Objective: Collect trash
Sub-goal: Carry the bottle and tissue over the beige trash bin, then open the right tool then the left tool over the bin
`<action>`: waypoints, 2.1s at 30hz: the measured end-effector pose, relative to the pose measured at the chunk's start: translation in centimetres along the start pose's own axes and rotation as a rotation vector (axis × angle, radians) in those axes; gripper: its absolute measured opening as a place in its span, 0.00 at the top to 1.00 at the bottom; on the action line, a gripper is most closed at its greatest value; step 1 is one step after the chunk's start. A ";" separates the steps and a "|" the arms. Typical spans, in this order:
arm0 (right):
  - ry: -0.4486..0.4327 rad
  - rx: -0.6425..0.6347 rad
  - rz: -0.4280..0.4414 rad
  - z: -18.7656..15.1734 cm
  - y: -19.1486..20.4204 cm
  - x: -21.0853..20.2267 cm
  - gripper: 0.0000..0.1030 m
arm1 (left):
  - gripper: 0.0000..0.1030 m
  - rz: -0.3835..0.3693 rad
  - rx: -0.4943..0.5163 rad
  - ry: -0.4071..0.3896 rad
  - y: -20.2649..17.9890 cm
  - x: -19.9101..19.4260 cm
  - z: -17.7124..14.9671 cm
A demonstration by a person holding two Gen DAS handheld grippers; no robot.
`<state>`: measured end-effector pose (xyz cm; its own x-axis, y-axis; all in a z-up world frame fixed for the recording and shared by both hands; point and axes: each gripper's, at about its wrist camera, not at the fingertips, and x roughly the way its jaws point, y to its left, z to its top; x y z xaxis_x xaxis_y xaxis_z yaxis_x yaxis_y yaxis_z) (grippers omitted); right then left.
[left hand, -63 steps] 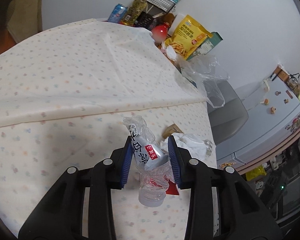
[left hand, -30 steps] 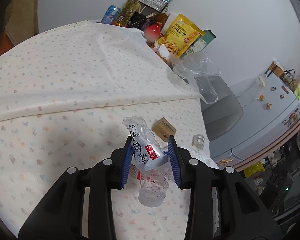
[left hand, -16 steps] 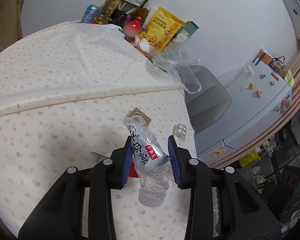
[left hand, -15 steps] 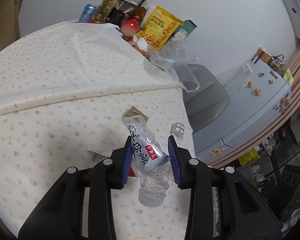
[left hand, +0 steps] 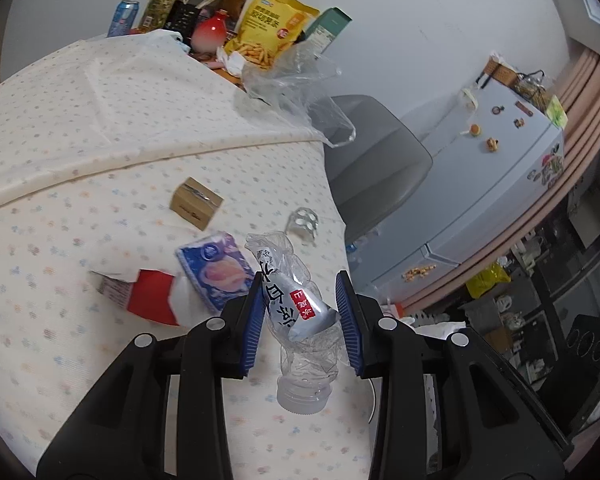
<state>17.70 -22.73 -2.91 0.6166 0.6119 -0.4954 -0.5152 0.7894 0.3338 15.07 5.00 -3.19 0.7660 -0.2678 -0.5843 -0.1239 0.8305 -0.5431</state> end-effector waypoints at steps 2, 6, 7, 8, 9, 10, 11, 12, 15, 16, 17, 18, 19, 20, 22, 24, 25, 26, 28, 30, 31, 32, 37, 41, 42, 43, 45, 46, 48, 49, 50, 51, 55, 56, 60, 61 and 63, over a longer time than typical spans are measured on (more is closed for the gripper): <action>-0.011 0.013 -0.012 -0.2 -0.9 -0.8 0.99 | 0.66 -0.009 0.017 0.010 -1.0 0.6 -0.2; -0.022 0.050 -0.046 -0.9 -3.0 -2.2 0.99 | 0.66 -0.031 0.050 0.038 -3.4 2.0 -0.8; -0.025 0.059 -0.055 -1.0 -3.6 -2.6 0.99 | 0.66 -0.035 0.057 0.045 -3.9 2.4 -1.0; -0.028 0.071 -0.066 -1.3 -4.4 -3.0 0.99 | 0.66 -0.041 0.067 0.053 -4.6 2.9 -1.2; -0.031 0.083 -0.076 -1.5 -5.1 -3.4 0.99 | 0.66 -0.047 0.077 0.062 -5.3 3.3 -1.4; -0.033 0.095 -0.085 -1.7 -5.7 -3.7 0.99 | 0.66 -0.052 0.084 0.069 -5.7 3.7 -1.7; -0.036 0.105 -0.092 -1.8 -6.3 -4.0 0.99 | 0.66 -0.057 0.093 0.077 -6.4 4.1 -1.9; -0.040 0.118 -0.105 -2.0 -7.1 -4.4 0.99 | 0.66 -0.064 0.104 0.088 -7.2 4.7 -2.2; -0.051 0.154 -0.135 -2.7 -9.4 -5.7 0.99 | 0.66 -0.079 0.129 0.117 -9.1 6.2 -3.1; -0.055 0.167 -0.146 -3.0 -10.3 -6.2 0.99 | 0.66 -0.082 0.136 0.127 -9.6 6.6 -3.3; -0.057 0.179 -0.156 -3.3 -11.1 -6.5 0.99 | 0.66 -0.086 0.145 0.137 -10.2 7.2 -3.7; -0.059 0.190 -0.163 -3.5 -11.7 -6.7 0.99 | 0.66 -0.089 0.152 0.145 -10.7 7.5 -4.0; -0.060 0.202 -0.171 -3.8 -12.4 -7.0 0.99 | 0.66 -0.093 0.161 0.156 -11.3 8.1 -4.3; -0.061 0.219 -0.183 -4.2 -13.4 -7.3 0.99 | 0.66 -0.095 0.169 0.165 -11.9 8.6 -4.7; -0.059 0.248 -0.198 -5.0 -15.0 -7.6 0.99 | 0.66 -0.098 0.185 0.188 -13.0 9.7 -5.5; -0.053 0.277 -0.213 -5.9 -16.7 -7.8 0.99 | 0.66 -0.098 0.201 0.208 -14.0 10.8 -6.1; -0.049 0.293 -0.219 -6.3 -17.5 -7.7 0.99 | 0.66 -0.098 0.210 0.221 -14.5 11.5 -6.5; -0.045 0.309 -0.224 -6.8 -18.4 -7.7 0.99 | 0.66 -0.097 0.219 0.233 -15.1 12.2 -6.9; -0.029 0.349 -0.239 -8.0 -20.4 -7.4 0.99 | 0.66 -0.093 0.233 0.254 -15.8 13.4 -7.7; -0.014 0.380 -0.247 -9.1 -21.9 -7.0 0.99 | 0.66 -0.089 0.247 0.280 -16.7 14.7 -8.6; -0.005 0.396 -0.252 -9.7 -22.8 -6.9 0.99 | 0.66 -0.087 0.254 0.290 -17.0 15.3 -9.1; 0.002 0.407 -0.256 -10.1 -23.4 -6.6 0.99 | 0.66 -0.085 0.262 0.300 -17.4 15.8 -9.5; 0.053 0.478 -0.274 -13.4 -27.0 -5.5 0.99 | 0.66 -0.075 0.305 0.356 -19.0 18.7 -11.6; 0.098 0.541 -0.290 -16.2 -29.7 -4.2 0.98 | 0.66 -0.061 0.327 0.395 -19.9 20.7 -13.2; 0.110 0.555 -0.291 -16.6 -30.3 -3.7 0.95 | 0.66 -0.057 0.332 0.404 -20.1 21.2 -13.5; 0.130 0.574 -0.301 -17.5 -31.0 -3.1 0.95 | 0.66 -0.054 0.337 0.410 -20.2 21.4 -13.8; 0.172 0.614 -0.318 -19.0 -32.4 -2.0 0.82 | 0.66 -0.047 0.348 0.423 -20.3 22.0 -14.3; 0.186 0.632 -0.329 -19.7 -33.0 -1.6 0.53 | 0.66 -0.044 0.351 0.428 -20.4 22.2 -14.6; 0.190 0.657 -0.362 -21.0 -33.8 -1.2 0.39 | 0.66 -0.036 0.358 0.438 -20.5 22.8 -14.9; 0.199 0.664 -0.363 -21.6 -34.1 -1.0 0.40 | 0.66 -0.032 0.363 0.443 -20.5 23.0 -15.1; 0.209 0.683 -0.357 -22.2 -34.3 -0.9 0.40 | 0.66 -0.029 0.367 0.447 -20.6 23.3 -15.2; 0.209 0.694 -0.358 -22.6 -34.5 -0.9 0.40 | 0.66 -0.025 0.370 0.454 -20.7 23.6 -15.4; 0.202 0.689 -0.388 -22.9 -34.4 -2.1 0.40 | 0.66 -0.027 0.379 0.482 -21.1 24.5 -16.4; 0.197 0.688 -0.393 -22.8 -34.4 -2.6 0.40 | 0.66 -0.032 0.385 0.490 -21.5 24.8 -16.8; 0.164 0.690 -0.413 -22.6 -34.3 -5.3 0.38 | 0.66 -0.057 0.404 0.523 -23.1 25.7 -18.3; 0.153 0.692 -0.419 -22.4 -34.3 -6.1 0.38 | 0.66 -0.071 0.409 0.539 -23.7 26.0 -18.9; 0.132 0.697 -0.431 -22.3 -34.2 -7.5 0.37 | 0.63 -0.108 0.408 0.579 -24.5 26.6 -19.7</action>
<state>17.38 -55.46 -28.52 0.5786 0.2720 -0.7689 0.2641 0.8294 0.4922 26.08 -32.07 -17.27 0.2893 -0.4815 -0.8273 0.2663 0.8706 -0.4136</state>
